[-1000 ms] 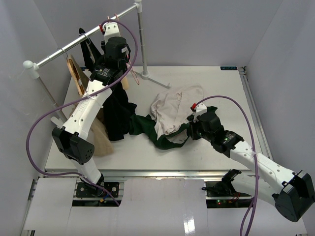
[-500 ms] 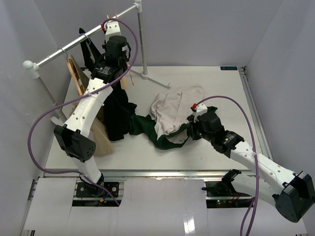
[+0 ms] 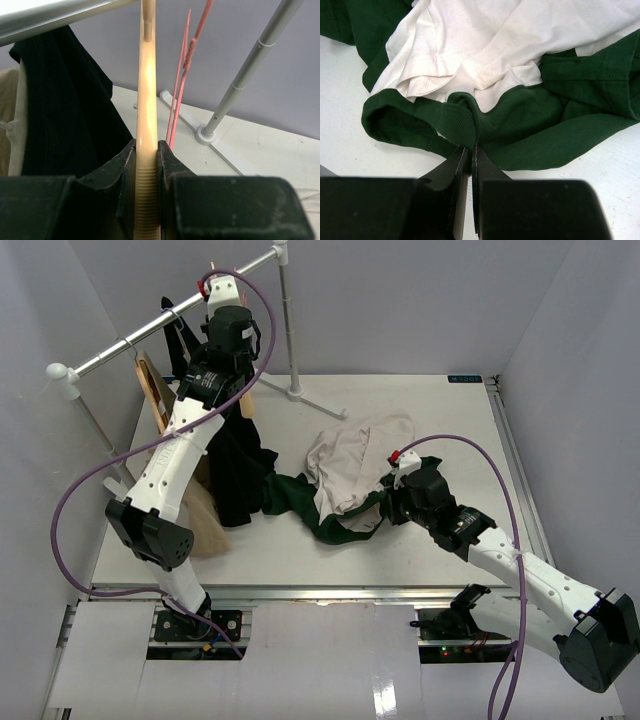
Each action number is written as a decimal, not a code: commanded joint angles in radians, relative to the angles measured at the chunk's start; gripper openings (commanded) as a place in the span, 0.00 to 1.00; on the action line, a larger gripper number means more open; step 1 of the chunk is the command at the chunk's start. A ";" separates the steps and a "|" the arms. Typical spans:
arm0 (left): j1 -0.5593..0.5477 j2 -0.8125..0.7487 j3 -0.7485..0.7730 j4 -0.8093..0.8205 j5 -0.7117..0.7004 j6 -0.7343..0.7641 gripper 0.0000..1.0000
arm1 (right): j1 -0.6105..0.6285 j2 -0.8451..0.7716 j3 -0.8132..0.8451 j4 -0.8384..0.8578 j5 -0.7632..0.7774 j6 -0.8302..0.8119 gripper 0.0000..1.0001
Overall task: Place the t-shirt on the hanger
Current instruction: Pick up the hanger from the clothesline.
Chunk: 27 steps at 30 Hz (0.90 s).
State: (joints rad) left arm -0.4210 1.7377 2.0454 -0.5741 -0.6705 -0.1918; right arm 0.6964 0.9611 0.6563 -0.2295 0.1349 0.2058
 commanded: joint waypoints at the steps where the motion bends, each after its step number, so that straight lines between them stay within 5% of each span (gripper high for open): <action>1: 0.005 -0.105 -0.026 -0.022 0.014 -0.018 0.00 | 0.008 -0.027 0.000 0.030 -0.011 -0.005 0.08; 14: 0.005 -0.283 -0.221 -0.089 0.055 -0.034 0.00 | 0.006 -0.037 0.000 0.028 -0.019 -0.005 0.08; 21: 0.005 -0.331 -0.295 -0.107 0.268 -0.003 0.00 | 0.007 -0.038 0.000 0.029 -0.018 -0.003 0.08; 27: 0.005 -0.292 -0.224 -0.257 0.234 -0.053 0.00 | 0.006 -0.044 0.003 0.027 -0.021 -0.003 0.08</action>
State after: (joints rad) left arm -0.4209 1.4516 1.7566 -0.7363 -0.4436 -0.2147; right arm 0.6964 0.9413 0.6563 -0.2302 0.1276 0.2058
